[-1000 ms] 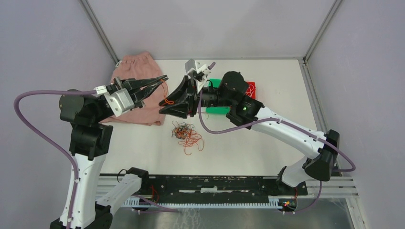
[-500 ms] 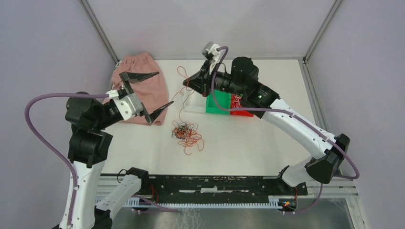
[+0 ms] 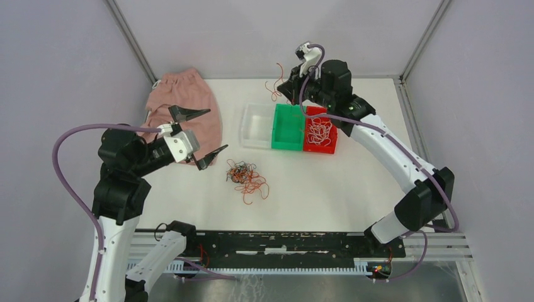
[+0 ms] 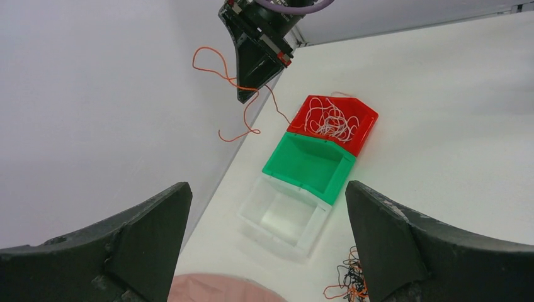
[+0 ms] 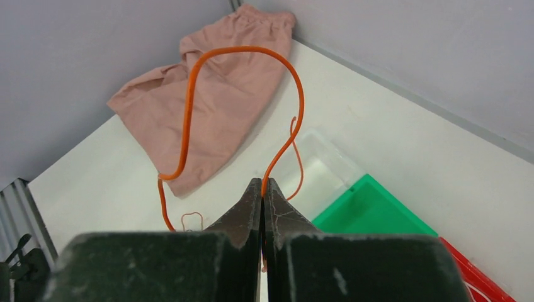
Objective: Untangle the cables
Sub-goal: Place the cable in the bin.
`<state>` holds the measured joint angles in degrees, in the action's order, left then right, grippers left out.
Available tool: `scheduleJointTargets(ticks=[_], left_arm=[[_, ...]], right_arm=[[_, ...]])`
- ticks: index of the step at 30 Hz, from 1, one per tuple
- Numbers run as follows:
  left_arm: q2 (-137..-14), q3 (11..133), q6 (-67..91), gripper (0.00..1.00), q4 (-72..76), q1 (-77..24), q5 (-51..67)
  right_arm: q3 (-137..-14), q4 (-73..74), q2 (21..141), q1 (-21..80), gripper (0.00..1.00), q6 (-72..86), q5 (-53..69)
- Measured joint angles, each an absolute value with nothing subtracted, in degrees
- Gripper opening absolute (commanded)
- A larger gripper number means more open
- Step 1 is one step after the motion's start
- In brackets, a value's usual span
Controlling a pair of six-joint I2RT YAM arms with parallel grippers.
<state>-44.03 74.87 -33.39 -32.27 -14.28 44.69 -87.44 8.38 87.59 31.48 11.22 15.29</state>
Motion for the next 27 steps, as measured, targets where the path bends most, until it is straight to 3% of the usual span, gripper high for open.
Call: scheduleJointTargets(ticks=[27], left_arm=[[-41.85, 73.06, -34.39, 0.99, -34.24, -14.28, 43.59]], right_arm=[[-87.11, 6.04, 95.07, 29.41, 0.01, 12.12, 8.21]])
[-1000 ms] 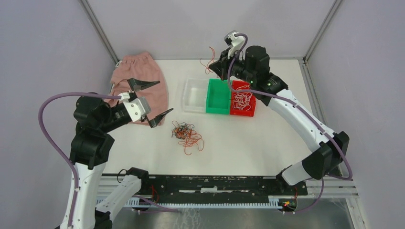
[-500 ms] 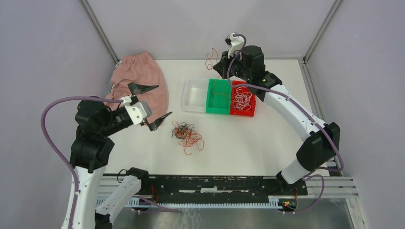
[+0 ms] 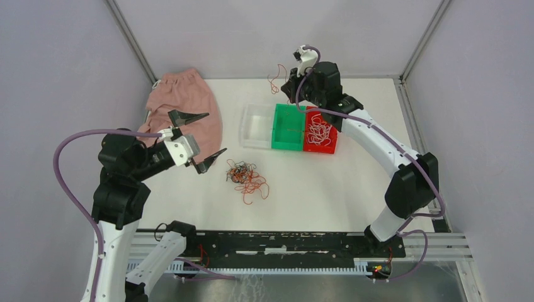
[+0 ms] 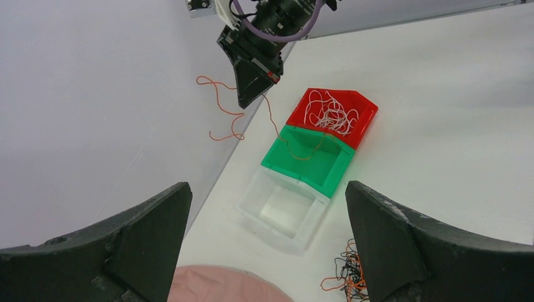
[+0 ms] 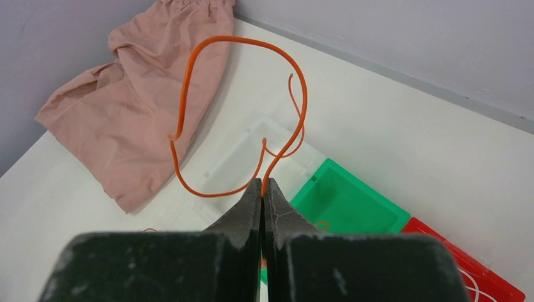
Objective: Untangle the cables
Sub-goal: Place the cable in the bin.
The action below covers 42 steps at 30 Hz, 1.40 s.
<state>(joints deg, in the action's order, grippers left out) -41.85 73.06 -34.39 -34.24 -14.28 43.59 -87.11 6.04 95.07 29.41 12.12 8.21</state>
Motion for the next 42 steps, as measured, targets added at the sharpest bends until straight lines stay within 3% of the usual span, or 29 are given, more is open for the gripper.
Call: scheduleJointTargets(ticks=[24, 35, 39, 42], left_arm=[[-41.87, 72.66, -34.39, 0.99, -34.17, -14.28, 43.64], [-41.89, 72.53, -34.41, 0.99, -34.15, -14.28, 43.83], [-41.91, 72.10, -34.41, 0.99, -34.17, -14.28, 43.86], [-41.89, 71.92, -34.41, 0.99, -34.17, -14.28, 43.83]], right_arm=[[-71.35, 3.27, 95.35, 29.41, 0.01, 11.31, -1.83], [-70.98, 8.95, 96.09, 29.50, 0.01, 13.45, -4.27], [-76.16, 13.26, 100.75, 30.02, 0.04, 13.89, -4.75], [-80.93, 15.97, 105.49, 30.68, 0.14, 14.22, -5.34]])
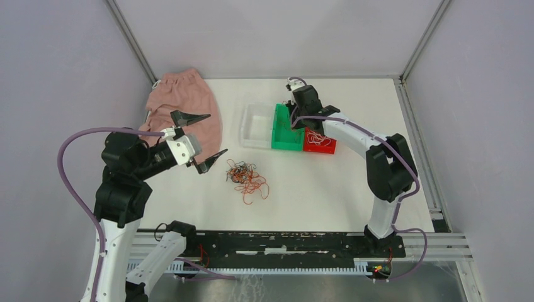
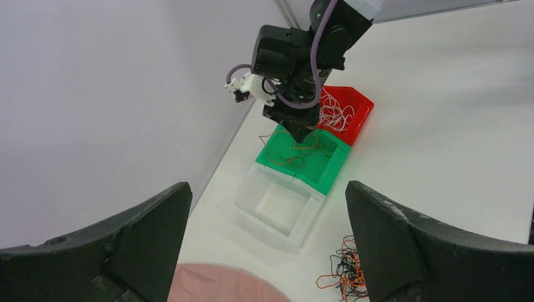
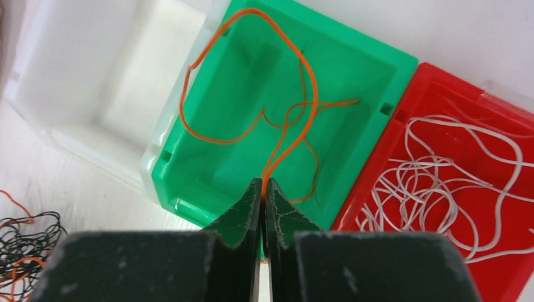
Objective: Untangle the cables
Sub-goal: Place the cable in the bin.
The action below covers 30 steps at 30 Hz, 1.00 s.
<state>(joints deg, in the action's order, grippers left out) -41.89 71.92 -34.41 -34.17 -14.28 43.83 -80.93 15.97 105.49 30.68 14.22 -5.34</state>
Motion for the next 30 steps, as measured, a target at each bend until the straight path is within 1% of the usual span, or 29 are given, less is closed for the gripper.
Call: scheduleJointTargets(ticks=[1, 6, 8, 12, 14, 16, 19, 21, 23, 27, 30], left_arm=[[-41.89, 71.92, -34.41, 0.99, -34.17, -14.28, 43.83], [-41.85, 71.85, -34.41, 0.99, -34.15, -14.28, 43.79], [-41.82, 71.72, -34.46, 0.99, -34.15, -14.28, 43.77], [-41.85, 71.50, -34.59, 0.99, -34.20, -14.28, 43.79], [-41.85, 71.48, -34.61, 0.99, -34.17, -14.28, 43.79], [-41.85, 71.48, -34.63, 0.99, -34.17, -14.28, 43.79], [-41.85, 71.48, -34.74, 0.99, -34.17, -14.28, 43.79], [-41.85, 71.48, -34.94, 0.99, -34.17, -14.28, 43.79], [-41.82, 71.48, -34.98, 0.99, -34.17, -14.28, 43.77], [-41.65, 71.48, -35.00, 0.99, -34.17, -14.28, 43.62], [-41.47, 71.48, -35.00, 0.99, -34.17, -14.28, 43.62]], right_arm=[[-81.60, 16.45, 106.34, 30.87, 0.23, 14.26, -5.50], [-83.88, 20.05, 109.58, 31.92, 0.46, 15.05, -7.62], [-84.25, 21.19, 109.60, 32.18, 0.50, 15.38, -8.14], [-86.32, 22.13, 109.56, 32.21, 0.52, 15.22, -8.23], [-87.48, 22.09, 109.40, 32.18, 0.51, 15.16, -8.05], [-87.66, 21.93, 108.62, 32.18, 0.47, 15.16, -7.70], [-87.66, 21.39, 107.11, 32.16, 0.35, 15.14, -6.33], [-87.96, 21.15, 106.69, 32.16, 0.25, 15.18, -5.72], [-88.18, 20.93, 106.74, 32.16, 0.19, 15.57, -5.37], [-88.05, 20.60, 107.70, 32.16, 0.11, 16.86, -5.15], [-87.83, 20.18, 109.71, 32.16, 0.09, 17.72, -5.23]])
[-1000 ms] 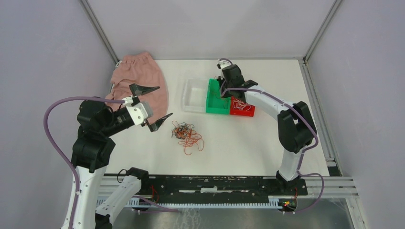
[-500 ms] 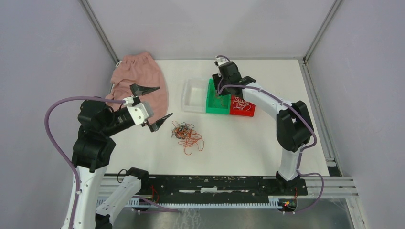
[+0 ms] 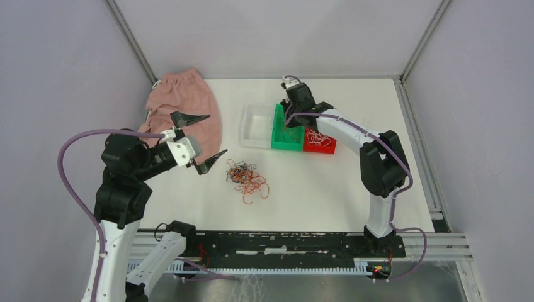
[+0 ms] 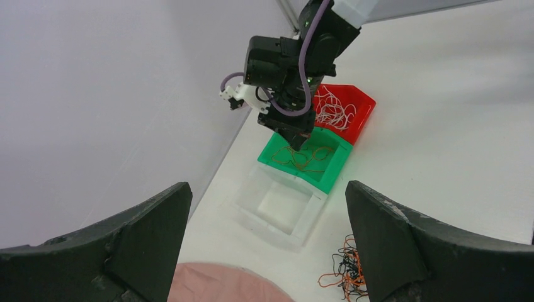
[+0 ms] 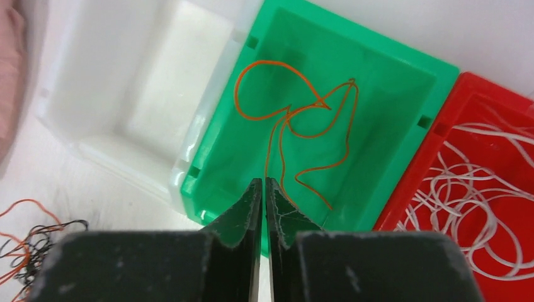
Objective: Untangle the cables
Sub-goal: Place the cable in the bin.
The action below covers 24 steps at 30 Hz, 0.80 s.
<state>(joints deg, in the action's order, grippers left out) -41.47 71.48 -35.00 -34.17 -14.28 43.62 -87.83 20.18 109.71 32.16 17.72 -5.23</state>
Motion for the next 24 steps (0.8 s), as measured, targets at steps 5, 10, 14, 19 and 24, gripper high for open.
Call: scheduleJointTargets(ticks=[5, 10, 14, 19, 24], left_arm=[[-41.45, 71.48, -35.00, 0.99, -34.17, -14.28, 43.59], [-41.45, 71.11, -35.00, 0.99, -34.28, -14.28, 43.59], [-41.45, 69.30, -34.98, 0.99, -34.72, -14.28, 43.48], [-41.95, 66.74, -34.98, 0.99, -36.58, -14.28, 43.07], [-41.85, 65.60, -35.00, 0.99, -37.67, -14.28, 42.52]], right_arm=[[-87.20, 20.32, 114.52, 32.16, 0.15, 18.39, -5.78], [-82.50, 17.89, 112.84, 32.47, 0.43, 18.83, -6.74], [-77.73, 16.64, 104.73, 34.28, 0.54, 18.00, -7.70], [-72.16, 12.21, 92.07, 40.93, 0.60, 17.74, -8.05], [-61.45, 5.89, 85.14, 47.33, 0.70, 19.38, -3.86]])
